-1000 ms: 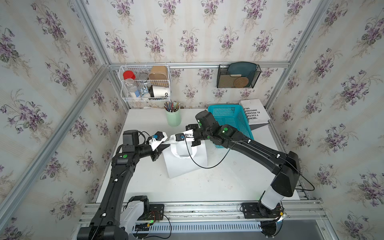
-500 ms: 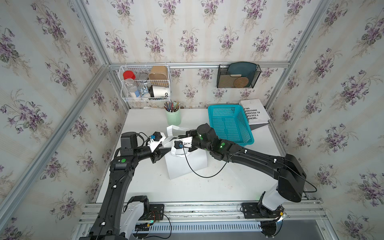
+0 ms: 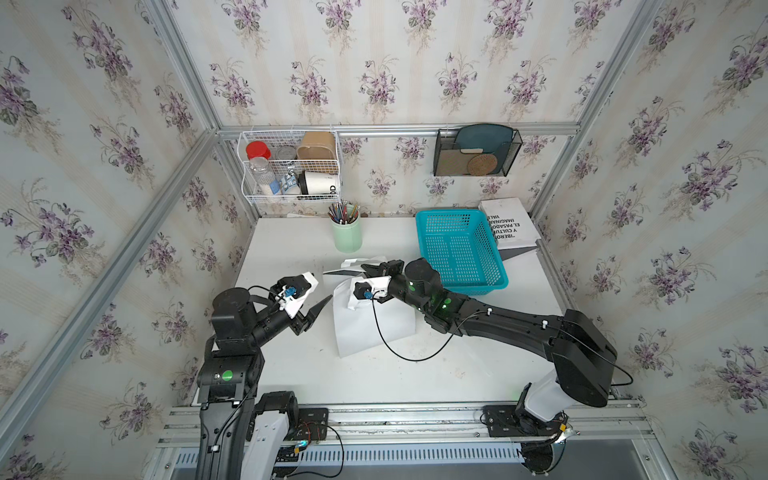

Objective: Place the ice pack in the delivery bag
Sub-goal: Adjust the delivery bag at the center of the board.

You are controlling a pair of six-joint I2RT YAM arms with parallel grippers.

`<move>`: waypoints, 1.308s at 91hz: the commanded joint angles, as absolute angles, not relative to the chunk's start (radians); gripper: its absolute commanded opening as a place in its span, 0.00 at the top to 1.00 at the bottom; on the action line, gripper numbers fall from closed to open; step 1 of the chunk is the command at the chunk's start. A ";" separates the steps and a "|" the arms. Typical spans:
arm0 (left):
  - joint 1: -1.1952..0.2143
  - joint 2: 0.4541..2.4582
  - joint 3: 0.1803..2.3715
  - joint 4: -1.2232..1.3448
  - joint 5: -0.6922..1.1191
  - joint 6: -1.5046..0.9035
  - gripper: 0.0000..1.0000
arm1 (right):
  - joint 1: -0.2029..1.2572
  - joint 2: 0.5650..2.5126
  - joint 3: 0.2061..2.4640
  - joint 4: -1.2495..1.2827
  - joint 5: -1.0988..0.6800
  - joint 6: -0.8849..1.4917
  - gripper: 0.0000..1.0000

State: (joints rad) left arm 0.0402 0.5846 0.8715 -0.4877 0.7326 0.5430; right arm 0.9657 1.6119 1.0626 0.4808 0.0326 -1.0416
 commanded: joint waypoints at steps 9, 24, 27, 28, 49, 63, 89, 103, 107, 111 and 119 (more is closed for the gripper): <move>0.044 0.646 0.925 -0.455 0.713 0.506 0.34 | 0.965 1.611 1.050 0.492 0.040 -1.035 1.00; 0.044 0.740 1.017 -0.605 0.858 0.631 0.32 | 0.965 1.598 1.030 0.505 0.036 -1.039 1.00; 0.043 0.763 1.040 -0.649 0.889 0.644 0.31 | 0.965 1.596 1.026 0.505 0.033 -1.040 1.00; 0.043 0.769 1.045 -0.656 0.898 0.646 0.31 | 0.965 1.594 1.023 0.505 0.032 -1.040 1.00; 0.043 0.761 0.994 -0.729 0.934 0.728 0.21 | 0.964 1.593 1.020 0.506 0.024 -1.030 1.00; 0.043 0.675 0.788 -0.446 0.853 0.513 0.18 | 0.965 1.594 1.023 0.499 0.015 -1.023 1.00; 0.043 0.720 0.600 -0.010 0.697 0.349 0.18 | 0.965 1.578 1.023 0.473 0.001 -1.016 1.00; 0.043 0.795 0.567 0.122 0.811 0.303 0.18 | 0.966 1.570 1.024 0.468 0.001 -1.007 1.00; 0.043 0.825 0.568 0.147 0.862 0.288 0.21 | 0.966 1.568 1.024 0.464 -0.001 -1.005 1.00; 0.043 0.857 0.577 0.149 0.897 0.281 0.26 | 0.966 1.570 1.027 0.463 -0.006 -1.003 1.00; 0.043 0.910 0.598 0.136 0.930 0.278 0.52 | 0.970 1.571 1.034 0.455 -0.011 -0.999 1.00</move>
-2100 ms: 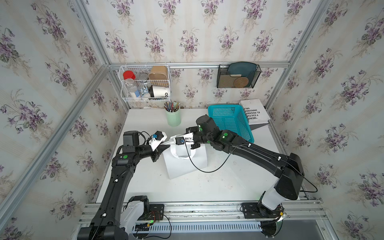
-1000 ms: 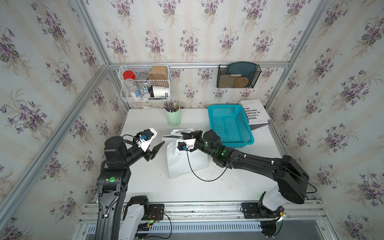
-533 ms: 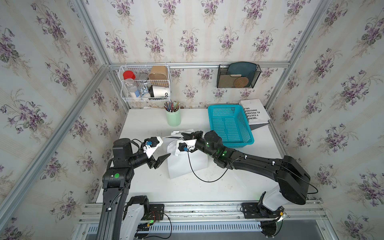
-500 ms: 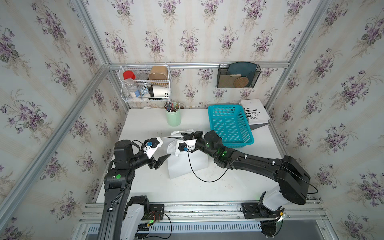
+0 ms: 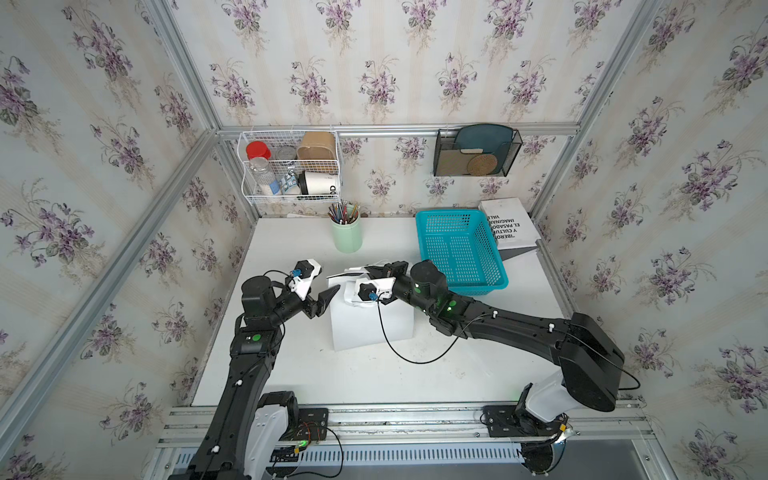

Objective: Place the ice pack in the delivery bag
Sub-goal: Adjust the delivery bag at the center of the board.

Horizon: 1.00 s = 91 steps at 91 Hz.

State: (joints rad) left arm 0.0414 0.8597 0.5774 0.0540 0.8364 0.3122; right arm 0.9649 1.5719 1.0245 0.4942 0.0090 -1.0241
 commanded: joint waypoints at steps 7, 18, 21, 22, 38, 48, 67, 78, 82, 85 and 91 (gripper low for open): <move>0.043 0.940 0.613 0.122 0.944 0.281 0.67 | 0.972 1.574 1.040 0.441 -0.017 -0.993 1.00; 0.043 0.940 0.603 0.121 0.946 0.298 0.71 | 0.976 1.570 1.046 0.417 -0.018 -0.988 1.00; 0.043 0.936 0.597 0.119 0.941 0.303 0.75 | 0.977 1.569 1.047 0.411 -0.019 -0.985 1.00; 0.043 0.934 0.594 0.118 0.940 0.306 0.76 | 0.977 1.569 1.048 0.409 -0.020 -0.984 1.00; 0.043 0.912 0.573 0.087 0.906 0.336 0.99 | 0.979 1.541 1.066 0.296 -0.082 -0.973 1.00; 0.043 0.898 0.574 0.091 0.908 0.352 1.00 | 0.978 1.514 1.078 0.171 -0.165 -0.963 0.97; 0.043 0.880 0.582 0.002 0.970 0.562 1.00 | 0.976 1.420 1.146 -0.032 -0.316 -0.876 0.58; 0.042 0.872 0.601 -0.056 0.985 0.640 1.00 | 0.974 1.350 1.238 -0.161 -0.393 -0.807 0.46; 0.043 0.876 0.612 -0.077 1.001 0.663 1.00 | 0.968 1.327 1.266 -0.181 -0.405 -0.772 0.46; 0.043 0.878 0.620 -0.091 1.012 0.678 1.00 | 0.956 1.313 1.278 -0.180 -0.413 -0.730 0.45; 0.043 0.882 0.635 -0.113 1.034 0.698 1.00 | 0.897 1.286 1.289 -0.136 -0.435 -0.617 0.43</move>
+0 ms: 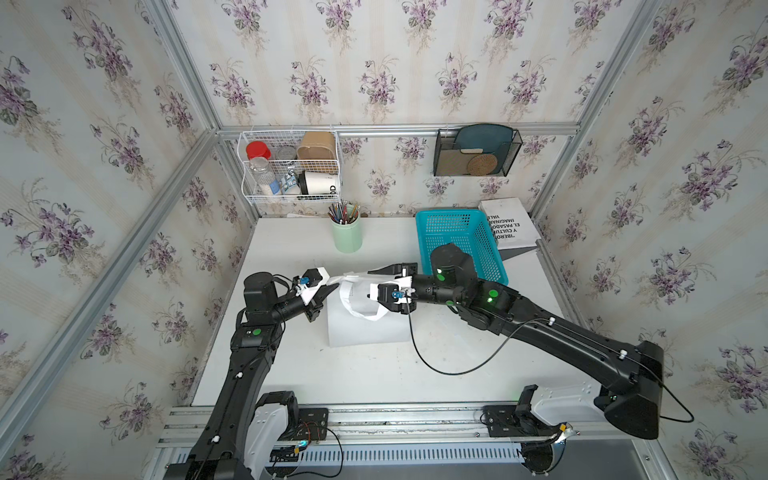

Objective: Place the ice pack in the delivery bag
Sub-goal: Adjust the delivery bag at the center of the board.

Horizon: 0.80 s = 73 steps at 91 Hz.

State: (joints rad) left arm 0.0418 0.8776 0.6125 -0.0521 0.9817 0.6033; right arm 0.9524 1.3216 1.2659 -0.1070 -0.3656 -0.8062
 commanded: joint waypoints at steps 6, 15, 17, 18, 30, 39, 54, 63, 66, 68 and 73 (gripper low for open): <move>0.043 0.887 0.647 -0.132 1.054 0.720 1.00 | 0.803 1.284 1.291 -0.072 -0.453 -0.456 0.36; 0.043 0.897 0.668 -0.168 1.097 0.756 1.00 | 0.661 1.364 1.353 -0.059 -0.546 -0.276 0.35; 0.043 0.900 0.672 -0.174 1.104 0.759 1.00 | 0.647 1.391 1.383 -0.080 -0.556 -0.261 0.35; 0.042 0.902 0.674 -0.177 1.107 0.761 1.00 | 0.640 1.411 1.399 -0.089 -0.560 -0.255 0.35; 0.041 0.901 0.680 -0.177 1.125 0.754 1.00 | 0.627 1.614 1.604 -0.279 -0.623 -0.292 0.42; 0.041 0.897 0.683 -0.186 1.125 0.750 1.00 | 0.631 1.687 1.644 -0.302 -0.706 -0.286 0.37; 0.041 0.880 0.688 -0.216 1.128 0.778 1.00 | 0.637 1.721 1.616 -0.347 -0.772 -0.352 0.14; 0.041 0.896 0.709 -0.263 1.140 0.813 1.00 | 0.643 1.760 1.652 -0.410 -0.817 -0.376 0.11; 0.041 0.902 0.715 -0.272 1.144 0.820 1.00 | 0.650 1.771 1.663 -0.435 -0.833 -0.387 0.11; 0.041 0.907 0.718 -0.274 1.145 0.823 1.00 | 0.656 1.775 1.668 -0.448 -0.831 -0.394 0.11; 0.041 0.913 0.724 -0.272 1.152 0.829 1.00 | 0.684 1.781 1.665 -0.474 -0.810 -0.417 0.10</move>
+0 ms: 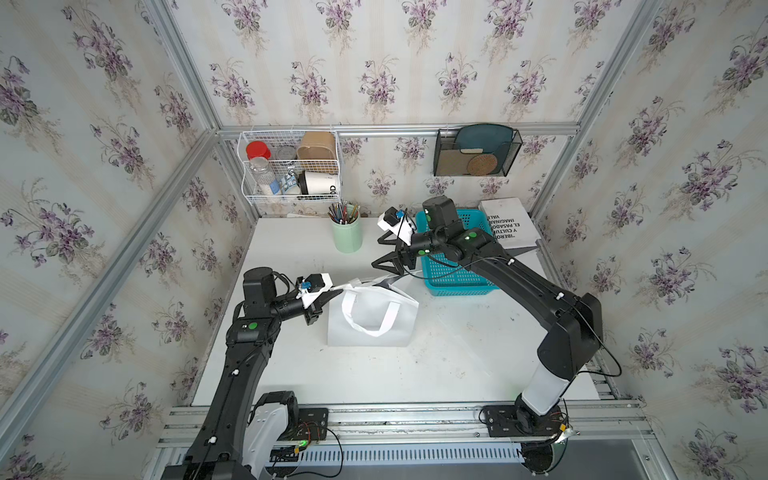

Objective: Place the ice pack in the delivery bag
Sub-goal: Adjust the delivery bag at the center of the board.

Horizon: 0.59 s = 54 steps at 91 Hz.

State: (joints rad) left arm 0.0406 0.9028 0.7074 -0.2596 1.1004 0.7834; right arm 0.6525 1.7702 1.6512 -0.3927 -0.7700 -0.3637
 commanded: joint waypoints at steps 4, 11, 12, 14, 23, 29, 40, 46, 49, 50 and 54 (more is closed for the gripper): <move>0.041 0.918 0.729 -0.272 1.156 0.831 1.00 | 0.699 1.787 1.661 -0.492 -0.794 -0.432 0.11; 0.041 0.925 0.735 -0.275 1.160 0.838 1.00 | 0.708 1.802 1.670 -0.506 -0.788 -0.419 0.18; 0.041 0.927 0.735 -0.276 1.162 0.839 1.00 | 0.709 1.803 1.672 -0.509 -0.790 -0.417 0.19; 0.041 0.928 0.736 -0.278 1.162 0.841 1.00 | 0.709 1.809 1.681 -0.515 -0.794 -0.414 0.22; 0.041 0.935 0.736 -0.282 1.164 0.840 1.00 | 0.715 1.810 1.690 -0.523 -0.823 -0.403 0.24; 0.041 0.938 0.740 -0.286 1.163 0.836 1.00 | 0.718 1.809 1.689 -0.529 -0.832 -0.402 0.22; 0.041 0.937 0.741 -0.291 1.161 0.842 1.00 | 0.721 1.807 1.687 -0.531 -0.834 -0.389 0.19; 0.041 0.937 0.738 -0.291 1.168 0.843 1.00 | 0.720 1.807 1.699 -0.517 -0.829 -0.364 0.19; 0.041 0.936 0.736 -0.291 1.176 0.842 1.00 | 0.716 1.808 1.706 -0.498 -0.825 -0.338 0.19; 0.041 0.936 0.736 -0.290 1.179 0.841 1.00 | 0.714 1.807 1.709 -0.491 -0.821 -0.323 0.19; 0.041 0.936 0.735 -0.291 1.188 0.840 1.00 | 0.702 1.811 1.725 -0.459 -0.798 -0.250 0.18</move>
